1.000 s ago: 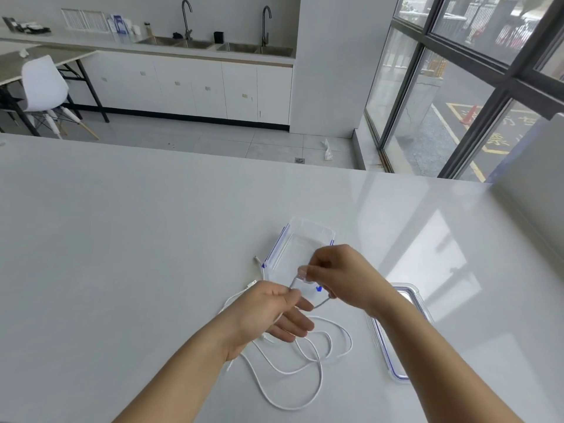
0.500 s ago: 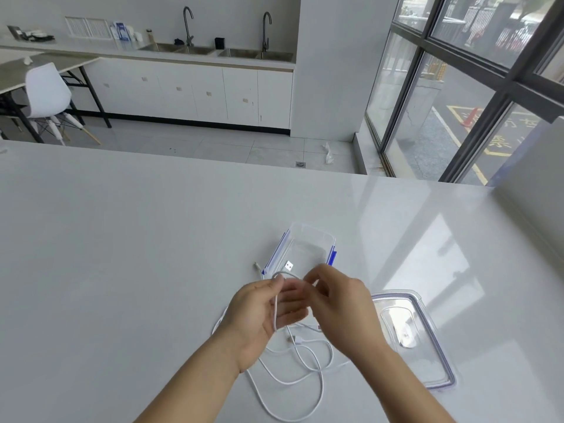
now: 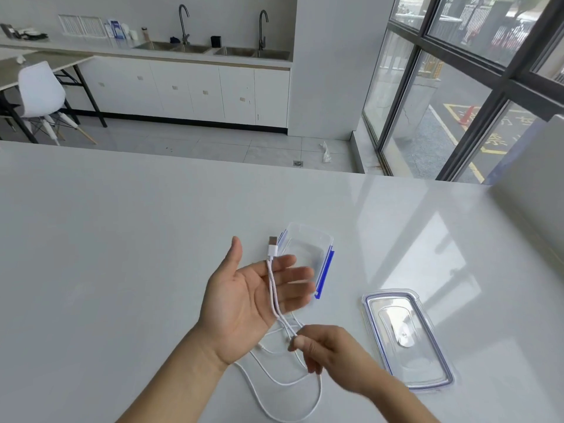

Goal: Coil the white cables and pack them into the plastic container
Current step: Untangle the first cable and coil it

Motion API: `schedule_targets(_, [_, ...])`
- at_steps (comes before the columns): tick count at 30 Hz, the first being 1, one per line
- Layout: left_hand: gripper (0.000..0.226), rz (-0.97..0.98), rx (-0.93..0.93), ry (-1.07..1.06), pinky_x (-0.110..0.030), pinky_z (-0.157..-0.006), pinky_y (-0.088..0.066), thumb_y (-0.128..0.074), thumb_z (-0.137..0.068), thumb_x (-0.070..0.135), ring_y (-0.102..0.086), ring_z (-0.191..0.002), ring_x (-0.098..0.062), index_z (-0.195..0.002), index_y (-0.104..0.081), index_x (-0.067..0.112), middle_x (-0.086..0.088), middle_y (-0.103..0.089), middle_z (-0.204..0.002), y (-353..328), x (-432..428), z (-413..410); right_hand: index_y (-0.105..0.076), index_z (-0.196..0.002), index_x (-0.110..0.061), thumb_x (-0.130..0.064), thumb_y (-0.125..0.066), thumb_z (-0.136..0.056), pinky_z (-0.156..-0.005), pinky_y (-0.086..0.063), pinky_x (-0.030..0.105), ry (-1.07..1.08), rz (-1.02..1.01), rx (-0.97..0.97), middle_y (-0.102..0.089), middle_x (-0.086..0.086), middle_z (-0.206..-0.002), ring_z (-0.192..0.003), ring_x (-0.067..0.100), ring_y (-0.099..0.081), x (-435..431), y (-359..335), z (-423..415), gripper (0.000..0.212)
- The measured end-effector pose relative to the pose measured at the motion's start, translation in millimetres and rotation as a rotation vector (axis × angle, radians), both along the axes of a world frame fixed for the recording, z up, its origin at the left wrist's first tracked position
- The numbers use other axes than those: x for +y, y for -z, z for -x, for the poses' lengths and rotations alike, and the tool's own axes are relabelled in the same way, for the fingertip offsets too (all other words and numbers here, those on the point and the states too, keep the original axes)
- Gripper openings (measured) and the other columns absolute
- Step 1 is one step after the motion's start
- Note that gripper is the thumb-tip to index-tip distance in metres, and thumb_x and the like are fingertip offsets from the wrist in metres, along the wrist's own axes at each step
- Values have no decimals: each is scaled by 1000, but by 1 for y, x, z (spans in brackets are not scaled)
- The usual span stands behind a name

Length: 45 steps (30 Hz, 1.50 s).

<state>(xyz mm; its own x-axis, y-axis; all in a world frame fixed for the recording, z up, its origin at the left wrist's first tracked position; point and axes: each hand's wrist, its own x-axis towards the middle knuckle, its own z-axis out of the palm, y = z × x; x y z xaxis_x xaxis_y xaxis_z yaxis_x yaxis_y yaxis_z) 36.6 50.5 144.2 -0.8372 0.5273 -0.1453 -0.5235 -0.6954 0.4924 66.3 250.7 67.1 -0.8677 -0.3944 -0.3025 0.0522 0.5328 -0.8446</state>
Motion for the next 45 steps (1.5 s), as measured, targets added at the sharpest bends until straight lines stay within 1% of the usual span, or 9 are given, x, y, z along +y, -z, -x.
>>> schedule_targets(5, [103, 409, 185, 371, -41, -76, -56, -27, -79, 86, -73, -85, -41, -111, -66, -5, -35, -70, -108, -1, -1, -6, -55, -65, -21, -51, -62, -86, -69, -52, 41, -73, -331, 167, -55, 3, -66, -62, 18, -50, 15, -45, 48, 38])
schedule_targets(8, [106, 716, 257, 397, -36, -64, -49, -27, -74, 87, -72, -98, -40, -115, -63, -5, -28, -73, -112, 0, 4, -9, -61, -68, -13, -34, -70, -91, -56, -44, 34, 52, -225, 183, -53, -7, -54, -53, 14, -48, 13, -80, 67, 33])
schedule_targets(12, [93, 804, 280, 236, -34, -64, -42, -22, -84, 76, -72, -105, -34, -122, -63, 1, -18, -75, -115, 4, 8, -8, -62, -68, -11, -29, -64, -95, -48, -39, 24, 166, -33, 161, -52, -9, -46, -42, 12, -45, -5, -108, 63, 33])
schedule_targets(18, [83, 652, 224, 32, -32, -56, -28, -19, -92, 68, -67, -86, -30, -119, -69, 8, -18, -74, -110, 9, 12, -13, -72, -91, -24, -16, -60, -97, -54, -45, 15, 231, 22, 317, -71, -8, -63, -53, 2, -65, -21, -115, 32, 15])
schedule_targets(22, [80, 506, 169, -47, -35, -60, -31, -26, -93, 67, -62, -77, -23, -107, -71, 4, -10, -70, -92, 12, 17, -15, -59, -111, -26, -16, -60, -100, -60, -51, 21, 207, -17, 389, -75, -10, -78, -65, 1, -69, -31, -99, 13, 15])
schedule_targets(25, [92, 378, 85, -118, -39, -80, -35, -32, -91, 69, -49, -92, -30, -123, -57, -13, -19, -62, -101, 13, 23, -16, -51, -116, -28, -23, -60, -99, -65, -51, 27, 202, -110, 490, -73, -13, -82, -65, 7, -62, -39, -83, -2, 19])
schedule_targets(33, [81, 118, -79, -391, -49, -112, -39, -41, -92, 64, -62, -124, -39, -137, -49, -3, -27, -64, -133, -1, 20, -2, -65, -102, -27, -23, -66, -97, -66, -56, 31, 275, 47, 473, -69, -9, -69, -65, 9, -65, -43, -54, -24, 7])
schedule_targets(40, [69, 77, 16, -287, -41, -83, -59, -42, -94, 59, -72, -96, -35, -121, -66, 0, -24, -70, -120, -9, -2, -1, -60, -82, -30, -31, -61, -99, -68, -52, 32, 39, -73, 238, -63, -13, -60, -59, 5, -57, -10, -21, -10, 17])
schedule_targets(45, [73, -5, 33, -199, -38, -79, -60, -43, -92, 61, -72, -87, -31, -120, -68, -1, -21, -73, -110, -9, -14, -3, -63, -82, -16, -43, -59, -99, -56, -43, 21, -106, 2, 112, -59, -8, -59, -52, 6, -51, 15, -7, 7, 32])
